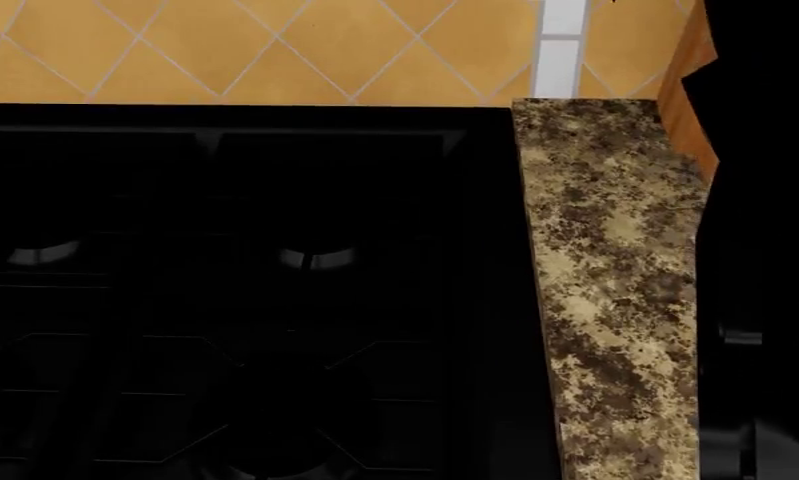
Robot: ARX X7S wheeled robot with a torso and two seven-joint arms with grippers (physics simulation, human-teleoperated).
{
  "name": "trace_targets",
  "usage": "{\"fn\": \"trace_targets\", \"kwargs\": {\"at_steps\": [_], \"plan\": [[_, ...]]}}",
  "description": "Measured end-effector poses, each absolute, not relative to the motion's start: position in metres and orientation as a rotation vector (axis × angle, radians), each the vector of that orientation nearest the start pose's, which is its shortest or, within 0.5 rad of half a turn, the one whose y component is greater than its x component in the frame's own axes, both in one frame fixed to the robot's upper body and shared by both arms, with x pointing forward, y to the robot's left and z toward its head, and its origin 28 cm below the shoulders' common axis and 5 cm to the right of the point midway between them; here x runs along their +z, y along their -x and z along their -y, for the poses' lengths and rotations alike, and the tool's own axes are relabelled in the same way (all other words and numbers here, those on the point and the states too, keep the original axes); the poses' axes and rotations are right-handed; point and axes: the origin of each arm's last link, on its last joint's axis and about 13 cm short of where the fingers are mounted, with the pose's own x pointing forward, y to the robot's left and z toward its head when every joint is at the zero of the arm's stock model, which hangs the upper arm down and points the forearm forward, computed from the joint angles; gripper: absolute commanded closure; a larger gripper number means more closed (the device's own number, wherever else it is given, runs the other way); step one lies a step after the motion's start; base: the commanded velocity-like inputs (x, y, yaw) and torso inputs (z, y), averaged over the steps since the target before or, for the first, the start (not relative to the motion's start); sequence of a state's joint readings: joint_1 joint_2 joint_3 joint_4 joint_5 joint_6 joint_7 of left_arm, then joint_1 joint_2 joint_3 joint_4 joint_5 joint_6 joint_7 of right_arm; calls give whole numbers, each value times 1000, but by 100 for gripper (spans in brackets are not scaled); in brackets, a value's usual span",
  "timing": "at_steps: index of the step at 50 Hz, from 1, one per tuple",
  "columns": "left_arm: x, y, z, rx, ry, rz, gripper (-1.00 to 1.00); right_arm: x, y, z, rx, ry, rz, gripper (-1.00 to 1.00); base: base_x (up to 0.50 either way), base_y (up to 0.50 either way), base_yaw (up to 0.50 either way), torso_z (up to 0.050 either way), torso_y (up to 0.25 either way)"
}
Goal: Press the stop button on the microwave
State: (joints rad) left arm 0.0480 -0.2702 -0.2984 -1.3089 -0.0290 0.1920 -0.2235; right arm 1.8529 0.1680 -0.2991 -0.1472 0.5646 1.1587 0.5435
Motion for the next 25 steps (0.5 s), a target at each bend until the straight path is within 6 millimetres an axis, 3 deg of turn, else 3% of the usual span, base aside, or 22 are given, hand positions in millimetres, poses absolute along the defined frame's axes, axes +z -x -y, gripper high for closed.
{"fn": "trace_targets", "kwargs": {"at_steps": [25], "plan": [[-145,-10,-332,634,-186,-1099,-100,484,-243,65,-77,121,733,100,0,0,0,0,0]]}}
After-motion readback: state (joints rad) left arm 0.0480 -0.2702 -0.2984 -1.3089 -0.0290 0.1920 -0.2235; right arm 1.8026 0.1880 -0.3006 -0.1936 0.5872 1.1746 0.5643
